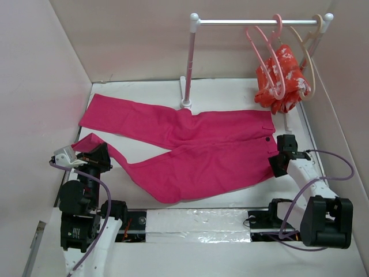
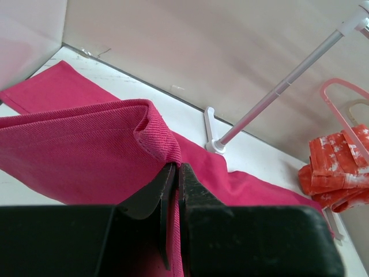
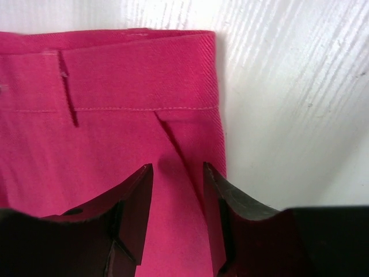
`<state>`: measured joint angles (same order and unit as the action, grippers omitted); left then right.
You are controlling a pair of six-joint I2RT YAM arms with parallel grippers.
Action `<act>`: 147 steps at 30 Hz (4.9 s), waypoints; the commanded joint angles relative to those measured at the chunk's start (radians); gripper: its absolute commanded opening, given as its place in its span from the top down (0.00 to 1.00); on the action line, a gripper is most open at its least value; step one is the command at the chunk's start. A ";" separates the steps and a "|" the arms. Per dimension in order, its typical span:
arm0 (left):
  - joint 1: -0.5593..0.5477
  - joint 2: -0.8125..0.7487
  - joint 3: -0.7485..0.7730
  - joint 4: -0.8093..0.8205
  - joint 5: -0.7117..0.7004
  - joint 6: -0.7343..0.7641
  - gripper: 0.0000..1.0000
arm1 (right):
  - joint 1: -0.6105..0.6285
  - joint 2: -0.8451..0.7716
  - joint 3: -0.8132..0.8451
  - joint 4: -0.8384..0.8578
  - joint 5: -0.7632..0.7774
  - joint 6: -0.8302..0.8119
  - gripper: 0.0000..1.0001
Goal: Place the trousers on the hanger
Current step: Flatten out the trousers at the center of the board, then fold the trousers at the center of the board.
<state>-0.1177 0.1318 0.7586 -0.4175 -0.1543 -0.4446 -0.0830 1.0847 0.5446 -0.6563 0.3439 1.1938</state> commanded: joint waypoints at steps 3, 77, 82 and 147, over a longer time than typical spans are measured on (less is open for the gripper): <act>-0.007 0.009 0.008 0.043 -0.004 0.003 1.00 | 0.000 0.067 0.011 0.071 0.050 -0.002 0.51; -0.007 0.009 0.007 0.051 -0.002 -0.003 1.00 | -0.284 -0.164 0.241 0.084 -0.094 -0.484 1.00; -0.007 0.025 0.027 0.039 -0.045 -0.011 1.00 | -0.284 -0.396 0.339 -0.080 0.003 -0.499 1.00; 0.213 1.238 0.501 0.023 -0.674 -0.204 1.00 | -0.460 -0.103 0.255 0.434 -0.330 -0.599 1.00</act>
<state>0.0868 1.3258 1.1770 -0.4187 -0.8062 -0.6716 -0.5053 0.9649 0.7918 -0.3653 0.0189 0.5900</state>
